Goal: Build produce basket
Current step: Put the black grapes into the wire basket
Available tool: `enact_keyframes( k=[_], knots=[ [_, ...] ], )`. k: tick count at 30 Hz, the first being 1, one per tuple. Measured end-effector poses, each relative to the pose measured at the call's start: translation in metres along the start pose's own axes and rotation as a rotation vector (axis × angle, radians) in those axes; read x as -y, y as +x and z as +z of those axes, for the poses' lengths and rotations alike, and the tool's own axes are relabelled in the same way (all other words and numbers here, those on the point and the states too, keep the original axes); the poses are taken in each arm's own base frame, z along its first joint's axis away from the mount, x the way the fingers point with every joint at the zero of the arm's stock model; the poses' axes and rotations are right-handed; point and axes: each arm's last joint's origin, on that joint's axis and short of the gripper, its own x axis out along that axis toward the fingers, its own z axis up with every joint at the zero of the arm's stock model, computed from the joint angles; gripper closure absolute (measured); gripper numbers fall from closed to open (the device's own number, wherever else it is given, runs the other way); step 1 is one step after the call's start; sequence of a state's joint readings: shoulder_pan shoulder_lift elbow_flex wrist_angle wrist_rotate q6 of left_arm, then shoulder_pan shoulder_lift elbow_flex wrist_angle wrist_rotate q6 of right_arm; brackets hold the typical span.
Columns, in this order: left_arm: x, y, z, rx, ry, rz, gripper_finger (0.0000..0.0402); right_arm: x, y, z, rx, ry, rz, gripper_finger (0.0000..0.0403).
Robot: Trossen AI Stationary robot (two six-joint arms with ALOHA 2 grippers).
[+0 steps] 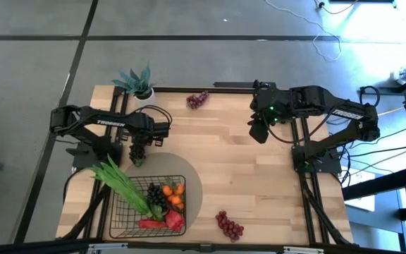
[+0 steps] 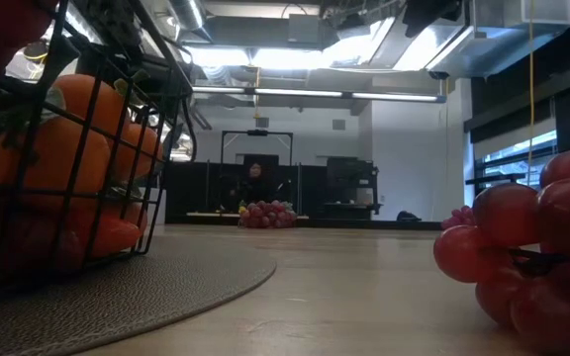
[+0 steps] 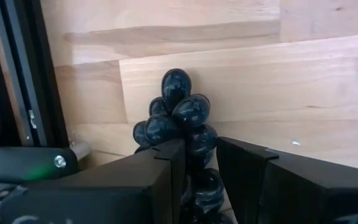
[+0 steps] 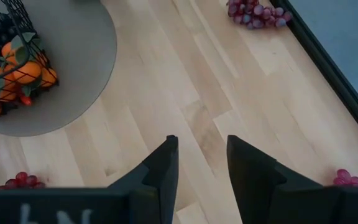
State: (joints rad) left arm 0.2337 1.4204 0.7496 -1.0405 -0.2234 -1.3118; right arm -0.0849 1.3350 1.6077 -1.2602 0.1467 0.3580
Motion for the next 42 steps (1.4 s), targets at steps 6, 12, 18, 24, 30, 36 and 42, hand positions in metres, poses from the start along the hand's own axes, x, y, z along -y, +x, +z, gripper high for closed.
enact_keyframes(
  k=[6, 12, 18, 24, 30, 36, 42],
  knots=[
    [0.0, 0.0, 0.0, -0.001, 0.083, 0.0, 0.032, 0.0, 0.0, 0.0, 0.003, 0.0, 0.001, 0.0282],
    [0.0, 0.0, 0.0, 0.001, 0.094, -0.001, 0.033, 0.0, 0.0, 0.0, 0.004, 0.001, 0.001, 0.0282],
    [0.001, 0.0, 0.0, -0.01, 0.092, -0.012, 0.0386, 0.0, 0.0, 0.001, 0.007, 0.001, 0.002, 0.0282],
    [0.008, 0.0, 0.001, 0.005, 0.125, -0.084, 0.04, 0.0, 0.0, 0.001, 0.008, 0.001, 0.002, 0.0282],
    [0.015, -0.011, 0.006, 0.036, 0.189, -0.128, 0.0401, 0.0, 0.0, 0.001, 0.007, 0.001, 0.002, 0.0282],
    [0.023, -0.032, 0.014, 0.093, 0.236, -0.179, 0.0401, 0.0, 0.0, 0.001, 0.007, 0.001, 0.002, 0.0282],
    [0.03, -0.057, 0.019, 0.14, 0.3, -0.226, 0.0401, 0.0, 0.0, 0.001, 0.007, 0.0, 0.002, 0.0282]
  ],
)
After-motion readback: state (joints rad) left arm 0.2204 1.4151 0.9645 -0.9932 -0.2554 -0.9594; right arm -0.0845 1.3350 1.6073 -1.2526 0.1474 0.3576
